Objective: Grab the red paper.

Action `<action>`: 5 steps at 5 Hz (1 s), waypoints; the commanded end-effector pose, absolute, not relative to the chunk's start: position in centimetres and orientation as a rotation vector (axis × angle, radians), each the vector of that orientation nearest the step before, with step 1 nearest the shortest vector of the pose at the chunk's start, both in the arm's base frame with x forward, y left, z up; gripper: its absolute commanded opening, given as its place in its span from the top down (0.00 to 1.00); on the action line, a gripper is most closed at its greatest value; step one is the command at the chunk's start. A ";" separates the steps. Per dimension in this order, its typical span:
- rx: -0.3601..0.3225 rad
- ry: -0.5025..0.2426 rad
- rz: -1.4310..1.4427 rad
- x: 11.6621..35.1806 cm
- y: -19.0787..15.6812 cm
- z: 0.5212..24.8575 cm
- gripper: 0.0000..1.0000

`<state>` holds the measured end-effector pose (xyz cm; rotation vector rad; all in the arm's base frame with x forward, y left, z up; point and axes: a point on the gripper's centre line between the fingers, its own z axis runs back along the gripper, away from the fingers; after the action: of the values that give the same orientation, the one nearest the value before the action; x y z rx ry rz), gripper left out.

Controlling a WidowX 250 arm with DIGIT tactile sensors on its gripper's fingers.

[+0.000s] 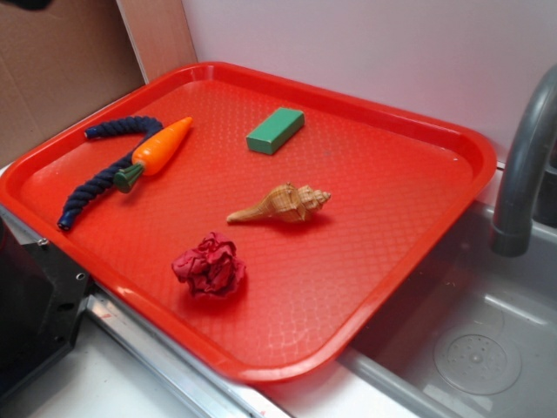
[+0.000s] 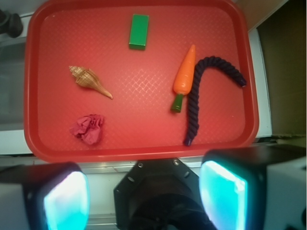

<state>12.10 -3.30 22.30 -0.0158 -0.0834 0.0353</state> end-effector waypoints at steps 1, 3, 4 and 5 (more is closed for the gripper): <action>-0.052 -0.066 0.217 14.3 -6.7 19.3 0.00; -0.190 -0.015 0.466 14.4 -8.9 15.6 0.00; -0.230 0.006 0.515 14.8 -9.3 13.1 0.00; -0.206 0.024 0.500 15.2 -10.2 10.7 0.00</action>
<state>14.67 -9.97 10.04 -0.1854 0.0476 0.5096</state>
